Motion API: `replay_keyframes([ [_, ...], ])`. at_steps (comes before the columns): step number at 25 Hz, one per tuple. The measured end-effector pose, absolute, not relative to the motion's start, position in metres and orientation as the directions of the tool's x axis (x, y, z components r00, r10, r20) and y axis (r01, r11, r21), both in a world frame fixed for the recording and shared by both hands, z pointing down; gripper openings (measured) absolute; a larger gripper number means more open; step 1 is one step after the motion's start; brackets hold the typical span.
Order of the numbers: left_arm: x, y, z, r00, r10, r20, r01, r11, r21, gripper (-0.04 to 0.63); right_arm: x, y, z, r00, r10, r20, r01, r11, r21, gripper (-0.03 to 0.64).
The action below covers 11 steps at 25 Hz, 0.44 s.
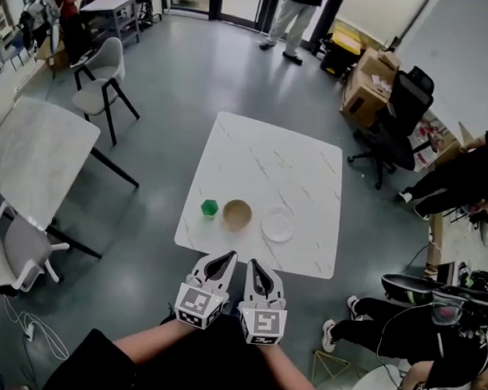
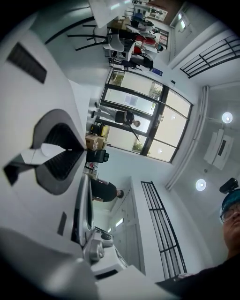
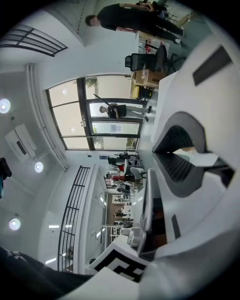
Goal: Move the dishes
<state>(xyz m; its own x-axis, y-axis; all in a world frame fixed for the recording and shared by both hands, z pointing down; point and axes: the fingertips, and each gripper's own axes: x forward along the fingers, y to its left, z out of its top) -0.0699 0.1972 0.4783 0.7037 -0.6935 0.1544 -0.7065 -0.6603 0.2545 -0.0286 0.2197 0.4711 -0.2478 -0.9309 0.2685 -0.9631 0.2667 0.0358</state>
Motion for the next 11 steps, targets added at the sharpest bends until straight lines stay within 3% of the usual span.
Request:
replay_keyframes([
  [11,-0.063,0.21,0.473,0.721,-0.681,0.129,-0.69,-0.691,0.214,0.017,-0.029,0.23,0.472,-0.239,-0.937,0.255,-0.965,0.258,0.045,0.017],
])
